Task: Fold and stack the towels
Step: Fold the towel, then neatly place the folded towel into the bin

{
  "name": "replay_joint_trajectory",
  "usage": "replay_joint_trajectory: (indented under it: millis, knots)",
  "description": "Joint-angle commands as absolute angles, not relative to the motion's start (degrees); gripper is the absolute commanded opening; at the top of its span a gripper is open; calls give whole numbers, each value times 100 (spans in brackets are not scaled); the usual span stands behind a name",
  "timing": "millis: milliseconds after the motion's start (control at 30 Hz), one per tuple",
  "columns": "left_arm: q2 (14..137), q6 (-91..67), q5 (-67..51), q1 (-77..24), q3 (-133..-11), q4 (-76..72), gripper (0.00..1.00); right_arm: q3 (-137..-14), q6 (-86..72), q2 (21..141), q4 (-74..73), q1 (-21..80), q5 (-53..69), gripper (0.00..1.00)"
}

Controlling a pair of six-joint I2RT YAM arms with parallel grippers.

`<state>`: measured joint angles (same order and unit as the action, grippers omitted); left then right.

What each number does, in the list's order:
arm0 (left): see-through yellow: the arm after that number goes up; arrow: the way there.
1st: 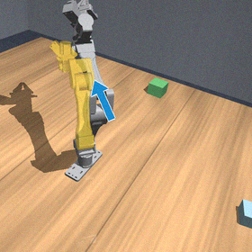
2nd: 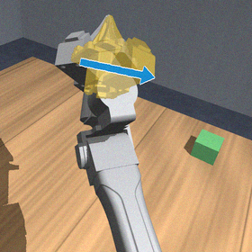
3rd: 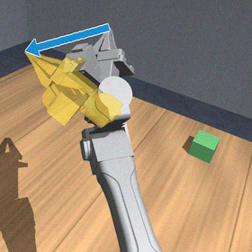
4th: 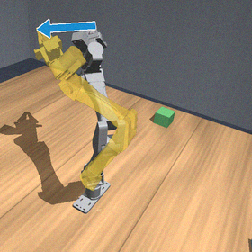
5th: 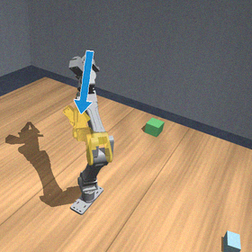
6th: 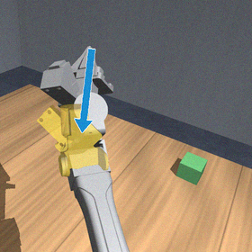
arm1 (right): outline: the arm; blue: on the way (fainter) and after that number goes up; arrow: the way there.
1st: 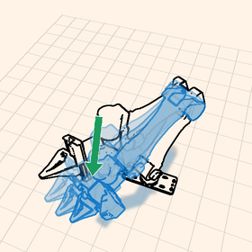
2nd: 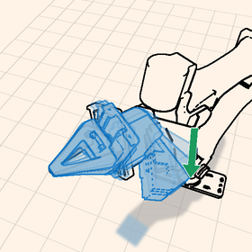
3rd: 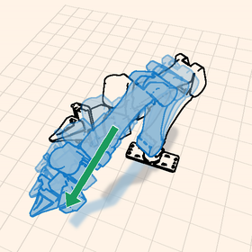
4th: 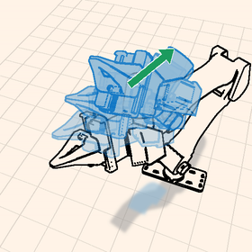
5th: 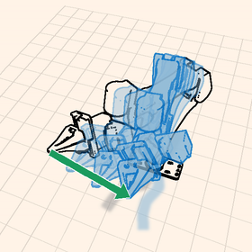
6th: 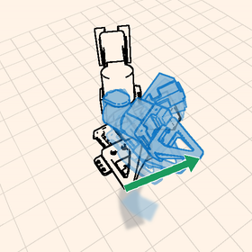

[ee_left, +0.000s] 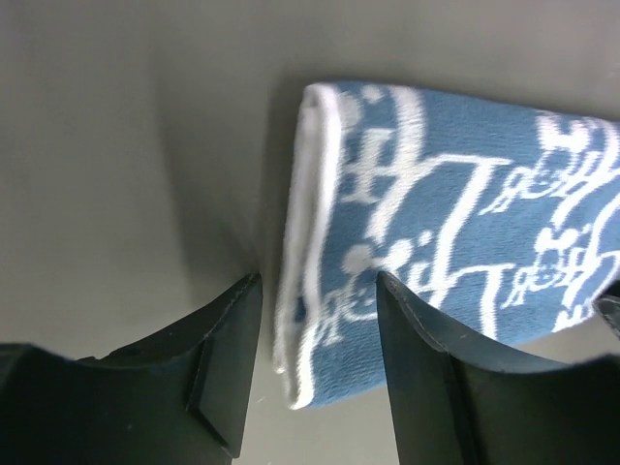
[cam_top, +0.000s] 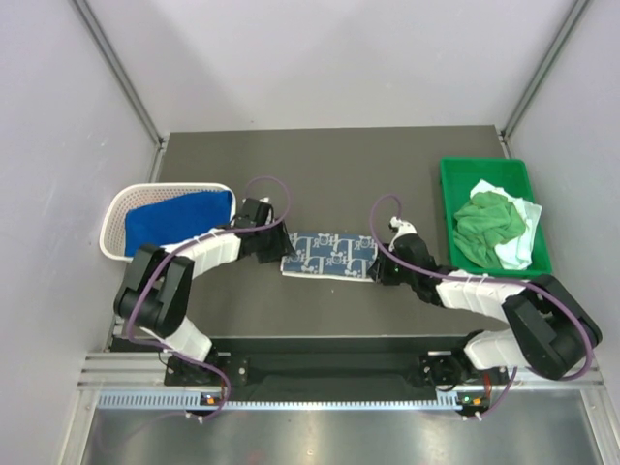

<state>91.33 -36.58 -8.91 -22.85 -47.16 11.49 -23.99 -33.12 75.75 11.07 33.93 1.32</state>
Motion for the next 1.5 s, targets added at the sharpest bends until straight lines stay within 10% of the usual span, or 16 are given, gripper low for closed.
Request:
replay_joint_trajectory:
  millis: [0, 333, 567, 733, 1467]
  knots:
    - [9421, -3726, -1362, -2294, -4650, 967, 56, -2294, -3147, 7427, 923, 3314, 53, 24]
    - [9527, -3823, -581, -2478, -4447, 1327, 51, -2276, -3129, 7313, 949, 3296, 228, 24]
    - [9922, -3990, -106, -2935, -4702, 1362, 32, -2390, -3094, 7198, 879, 3287, 369, 24]
    - [9949, -4026, 412, -3050, -4833, 1528, 0, -2540, -3050, 6979, 695, 3296, 413, 25]
    - [8289, -1778, 4702, -2198, -6549, 2796, 0, -3551, -2804, 6873, 167, 3287, 685, 35]
